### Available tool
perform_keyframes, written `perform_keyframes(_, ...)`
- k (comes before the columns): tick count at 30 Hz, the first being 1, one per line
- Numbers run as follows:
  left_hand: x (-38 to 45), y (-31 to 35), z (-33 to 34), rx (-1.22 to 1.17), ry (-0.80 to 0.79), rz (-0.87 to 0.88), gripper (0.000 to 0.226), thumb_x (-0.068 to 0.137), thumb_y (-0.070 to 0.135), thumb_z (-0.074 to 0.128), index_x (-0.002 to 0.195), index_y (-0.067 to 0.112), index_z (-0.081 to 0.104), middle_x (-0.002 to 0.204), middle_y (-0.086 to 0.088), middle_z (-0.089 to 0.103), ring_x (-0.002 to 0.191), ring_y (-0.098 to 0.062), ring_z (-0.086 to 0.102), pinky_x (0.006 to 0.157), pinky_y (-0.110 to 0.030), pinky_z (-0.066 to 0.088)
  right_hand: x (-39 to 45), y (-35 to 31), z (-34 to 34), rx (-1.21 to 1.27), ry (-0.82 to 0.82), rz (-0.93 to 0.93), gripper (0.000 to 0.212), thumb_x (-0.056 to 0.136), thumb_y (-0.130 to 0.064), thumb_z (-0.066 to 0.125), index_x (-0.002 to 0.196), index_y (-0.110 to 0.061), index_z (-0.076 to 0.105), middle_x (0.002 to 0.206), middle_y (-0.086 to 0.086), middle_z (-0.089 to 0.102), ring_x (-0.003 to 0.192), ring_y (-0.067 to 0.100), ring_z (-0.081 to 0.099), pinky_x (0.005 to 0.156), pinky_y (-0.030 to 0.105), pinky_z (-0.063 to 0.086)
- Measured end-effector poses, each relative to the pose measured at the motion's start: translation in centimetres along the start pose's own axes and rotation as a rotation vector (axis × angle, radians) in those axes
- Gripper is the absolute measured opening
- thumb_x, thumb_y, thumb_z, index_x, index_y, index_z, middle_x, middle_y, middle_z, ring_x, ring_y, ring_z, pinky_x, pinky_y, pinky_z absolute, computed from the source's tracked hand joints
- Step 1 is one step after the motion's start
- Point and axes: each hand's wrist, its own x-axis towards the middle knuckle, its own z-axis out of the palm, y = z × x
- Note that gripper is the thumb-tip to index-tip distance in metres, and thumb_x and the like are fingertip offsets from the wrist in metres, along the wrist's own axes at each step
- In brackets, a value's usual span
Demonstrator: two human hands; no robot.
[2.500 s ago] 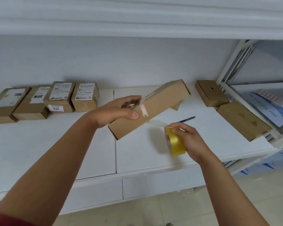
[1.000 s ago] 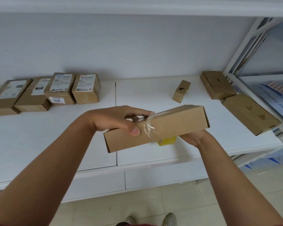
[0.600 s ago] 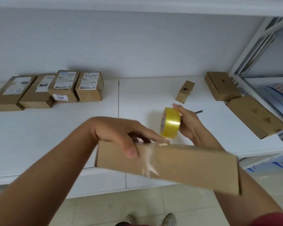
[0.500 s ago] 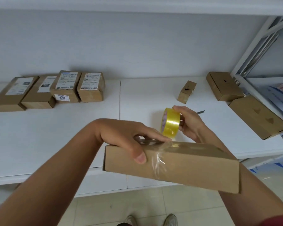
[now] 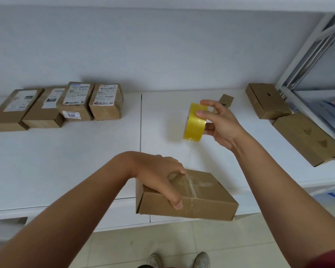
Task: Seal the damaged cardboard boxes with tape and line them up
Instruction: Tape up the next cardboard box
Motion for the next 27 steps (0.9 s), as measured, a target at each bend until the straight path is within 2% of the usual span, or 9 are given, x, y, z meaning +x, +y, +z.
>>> perform_keyframes(3, 0.9, -0.8, -0.2, -0.045, 0.059, -0.039, 0.09, 0.055, 0.075, 0.067, 0.133, 0.046, 0.032, 0.124, 0.027, 0.04, 0.122, -0.01, 0.037, 0.103, -0.035, 0.04, -0.5, -1.4, 0.8, -0.02, -0.041, -0.067, 0.051, 0.074, -0.019, 0.078, 0.121, -0.026, 0.059, 0.083, 0.0, 0.074, 0.073, 0.025, 0.069, 0.07, 0.036, 0.059)
perform_keyframes(5, 1.4, -1.5, -0.3, -0.087, 0.074, -0.036, 0.097, 0.055, 0.074, 0.068, 0.137, 0.047, 0.025, 0.139, 0.025, 0.031, 0.129, -0.01, 0.03, 0.105, -0.034, 0.037, -0.9, -2.1, 1.3, -0.022, -0.077, -0.104, 0.05, 0.075, -0.017, 0.077, 0.121, -0.028, 0.057, 0.088, 0.002, 0.075, 0.077, 0.024, 0.069, 0.07, 0.035, 0.058)
perform_keyframes(7, 1.8, -2.1, -0.3, -0.103, 0.088, -0.022, 0.104, 0.057, 0.071, 0.071, 0.142, 0.051, 0.016, 0.142, 0.028, 0.022, 0.131, -0.008, 0.024, 0.103, -0.032, 0.034, -1.2, -2.5, 1.6, -0.015, -0.093, -0.137, 0.05, 0.078, -0.014, 0.075, 0.122, -0.027, 0.056, 0.091, 0.003, 0.075, 0.08, 0.023, 0.071, 0.069, 0.033, 0.057)
perform_keyframes(10, 2.4, -2.8, -0.6, -0.096, 0.13, -0.063, 0.105, 0.053, 0.073, 0.074, 0.138, 0.058, 0.014, 0.143, 0.011, 0.029, 0.128, -0.015, 0.033, 0.103, -0.035, 0.039, -1.5, -2.7, 1.9, -0.016, -0.092, -0.174, 0.048, 0.084, -0.008, 0.073, 0.124, -0.025, 0.054, 0.088, 0.001, 0.075, 0.078, 0.021, 0.072, 0.067, 0.032, 0.057)
perform_keyframes(13, 3.1, -3.5, -1.1, -0.069, 0.197, -0.098, 0.106, 0.052, 0.073, 0.075, 0.137, 0.057, 0.014, 0.136, 0.007, 0.034, 0.124, -0.019, 0.035, 0.104, -0.04, 0.04, -1.8, -2.6, 2.2, -0.007, -0.092, -0.19, 0.05, 0.082, -0.008, 0.073, 0.125, -0.024, 0.054, 0.09, 0.002, 0.075, 0.079, 0.021, 0.072, 0.067, 0.033, 0.057)
perform_keyframes(18, 3.9, -4.0, -1.7, -0.065, 0.318, -0.105, 0.1, 0.054, 0.071, 0.076, 0.131, 0.057, 0.014, 0.099, 0.023, 0.025, 0.105, -0.018, 0.032, 0.078, -0.032, 0.034, -2.3, -2.3, 2.6, 0.003, -0.081, -0.219, 0.055, 0.077, -0.01, 0.074, 0.127, -0.023, 0.054, 0.085, -0.001, 0.075, 0.079, 0.018, 0.072, 0.065, 0.031, 0.057)
perform_keyframes(23, 4.9, -4.6, -1.5, -0.084, 0.471, -0.049, 0.101, 0.056, 0.065, 0.079, 0.132, 0.052, 0.013, 0.091, 0.039, 0.011, 0.092, -0.011, 0.021, 0.068, -0.019, 0.022, -2.9, -1.6, 2.6, 0.037, -0.041, -0.279, 0.057, 0.076, -0.008, 0.073, 0.127, -0.023, 0.053, 0.08, -0.006, 0.074, 0.084, 0.014, 0.072, 0.066, 0.031, 0.057)
perform_keyframes(25, 5.3, -4.9, -1.3, -0.095, 0.487, -0.041, 0.097, 0.057, 0.064, 0.079, 0.129, 0.049, 0.016, 0.088, 0.044, 0.009, 0.086, -0.01, 0.02, 0.068, -0.019, 0.021, -3.2, -1.6, 2.5, 0.044, -0.048, -0.313, 0.055, 0.078, -0.008, 0.072, 0.127, -0.025, 0.053, 0.082, -0.008, 0.074, 0.085, 0.013, 0.071, 0.067, 0.03, 0.056)
perform_keyframes(27, 5.5, -5.6, -1.2, -0.104, 0.506, -0.071, 0.097, 0.058, 0.063, 0.08, 0.129, 0.046, 0.016, 0.09, 0.038, 0.012, 0.086, -0.009, 0.023, 0.072, -0.026, 0.025, -3.6, -1.8, 2.2, 0.081, -0.083, -0.351, 0.054, 0.081, -0.009, 0.072, 0.128, -0.027, 0.053, 0.089, -0.008, 0.074, 0.088, 0.013, 0.07, 0.069, 0.03, 0.056)
